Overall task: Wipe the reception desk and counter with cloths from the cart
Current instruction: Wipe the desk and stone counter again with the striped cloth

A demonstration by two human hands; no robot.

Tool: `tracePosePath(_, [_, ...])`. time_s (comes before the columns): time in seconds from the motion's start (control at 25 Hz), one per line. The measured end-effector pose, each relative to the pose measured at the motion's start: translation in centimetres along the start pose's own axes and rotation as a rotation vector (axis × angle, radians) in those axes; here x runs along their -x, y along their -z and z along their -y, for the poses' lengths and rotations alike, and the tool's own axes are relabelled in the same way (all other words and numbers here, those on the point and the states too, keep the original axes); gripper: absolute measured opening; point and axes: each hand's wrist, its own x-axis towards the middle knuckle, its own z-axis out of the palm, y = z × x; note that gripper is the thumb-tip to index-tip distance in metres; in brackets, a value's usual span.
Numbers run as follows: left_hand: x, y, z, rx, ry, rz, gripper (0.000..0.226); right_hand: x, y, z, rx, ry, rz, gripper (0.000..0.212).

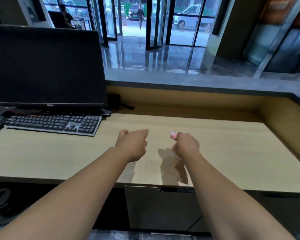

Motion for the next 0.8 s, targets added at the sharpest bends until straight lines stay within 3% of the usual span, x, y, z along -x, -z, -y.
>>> tracePosePath(0.2, [-2.9, 3.8, 0.2, -0.020, 0.053, -0.031, 0.037, -3.4, 5.0, 0.9, 0.014, -0.030, -0.025, 0.066])
tracePosePath(0.32, [-6.0, 6.1, -0.1, -0.064, 0.011, -0.095, 0.043, -7.2, 7.3, 1.1, 0.011, -0.048, -0.139, 0.043])
tracePosePath(0.4, [-8.6, 7.3, -0.4, -0.075, 0.006, -0.119, 0.048, -10.2, 8.8, 1.0, -0.010, -0.047, -0.192, 0.040])
tracePosePath(0.68, [-19.0, 7.7, -1.2, -0.030, 0.050, -0.188, 0.048, -21.2, 12.6, -0.2, -0.063, 0.094, -0.366, 0.055])
tracePosePath(0.8, [-22.2, 7.3, -0.7, -0.034, 0.073, -0.229, 0.047, -25.8, 12.6, 0.1, -0.075, 0.147, -0.422, 0.051])
